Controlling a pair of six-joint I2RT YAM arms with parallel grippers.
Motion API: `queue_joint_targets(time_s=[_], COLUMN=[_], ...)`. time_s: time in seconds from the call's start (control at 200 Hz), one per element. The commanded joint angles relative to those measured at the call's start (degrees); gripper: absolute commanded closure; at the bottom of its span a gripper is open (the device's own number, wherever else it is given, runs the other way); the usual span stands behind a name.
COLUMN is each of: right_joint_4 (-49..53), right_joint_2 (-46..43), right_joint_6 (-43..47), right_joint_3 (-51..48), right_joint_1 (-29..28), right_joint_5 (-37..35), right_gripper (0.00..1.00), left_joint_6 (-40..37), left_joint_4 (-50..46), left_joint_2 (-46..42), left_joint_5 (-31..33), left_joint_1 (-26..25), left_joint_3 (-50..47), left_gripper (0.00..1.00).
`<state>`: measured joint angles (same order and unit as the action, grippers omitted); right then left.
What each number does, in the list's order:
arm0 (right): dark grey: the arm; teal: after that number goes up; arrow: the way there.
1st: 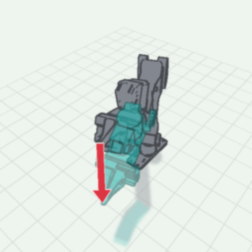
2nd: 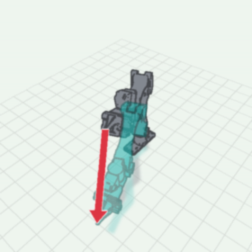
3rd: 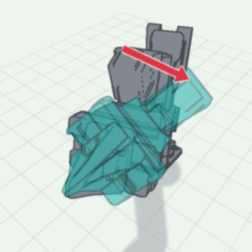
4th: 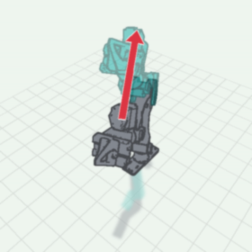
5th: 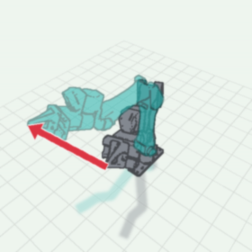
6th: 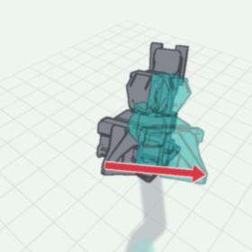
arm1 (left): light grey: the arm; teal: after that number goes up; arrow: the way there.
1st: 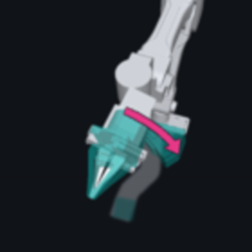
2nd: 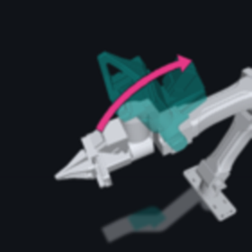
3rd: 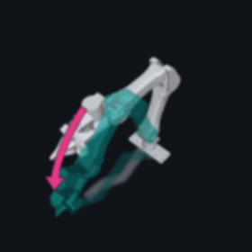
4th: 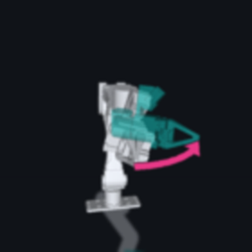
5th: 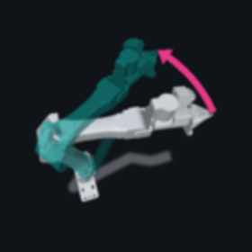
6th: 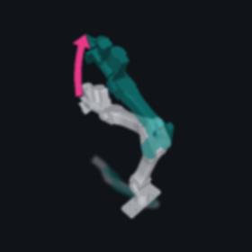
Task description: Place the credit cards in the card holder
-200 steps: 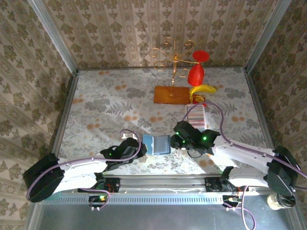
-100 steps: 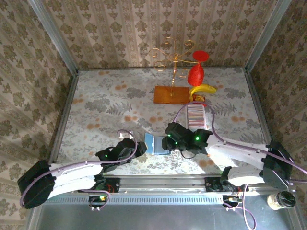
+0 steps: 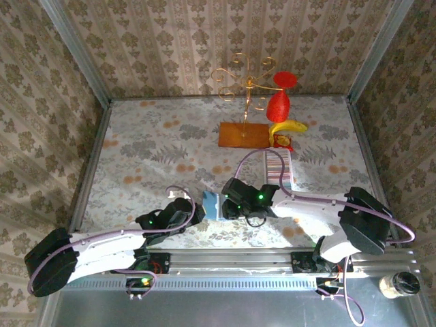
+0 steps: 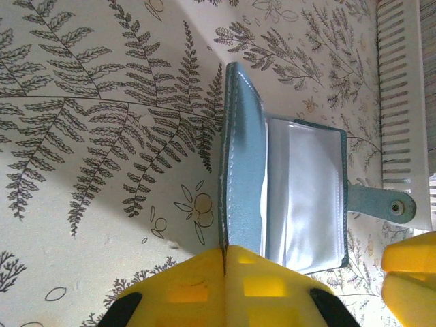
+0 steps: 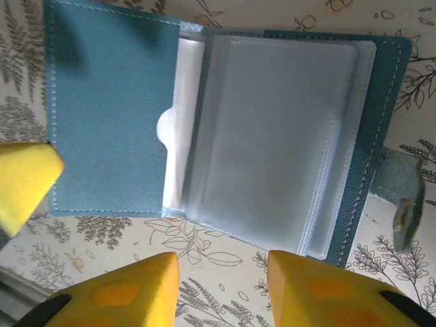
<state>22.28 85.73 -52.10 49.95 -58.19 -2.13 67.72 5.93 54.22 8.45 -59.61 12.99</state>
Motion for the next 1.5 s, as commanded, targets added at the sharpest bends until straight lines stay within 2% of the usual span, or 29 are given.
queue_joint_targets(time_s=[0.0,0.225,0.525,0.82,1.02,1.495], right_joint_4=[-0.54,1.01,-1.03,-1.82,-5.09,-17.42], right_joint_2=[1.74,3.89,6.59,7.91,8.31,7.43], right_joint_6=[-1.49,-2.18,-2.74,-3.80,-5.14,-8.38], right_joint_3=[1.02,1.29,1.20,0.98,0.32,-1.70], right_joint_1=[-0.34,-0.34,-0.34,-0.34,-0.33,-0.35], right_joint_5=[0.54,-1.54,-0.66,-1.12,-0.18,5.25], right_gripper=[0.61,0.60,0.60,0.55,0.50,0.49], left_joint_6=[-0.44,-0.22,-0.30,-0.15,-0.13,-0.10], left_joint_4=[-1.18,-1.46,-0.22,0.27,1.13,2.76], left_joint_2=[0.40,0.19,1.83,2.81,4.26,6.30], left_joint_5=[0.69,0.78,0.14,0.17,-0.33,-0.72], left_joint_1=[-0.42,-0.53,-0.68,-0.97,-1.13,-1.32], left_joint_3=[-0.91,-1.13,-1.39,-1.74,-1.83,-2.01], left_gripper=[0.96,1.00,1.00,1.00,1.00,1.00])
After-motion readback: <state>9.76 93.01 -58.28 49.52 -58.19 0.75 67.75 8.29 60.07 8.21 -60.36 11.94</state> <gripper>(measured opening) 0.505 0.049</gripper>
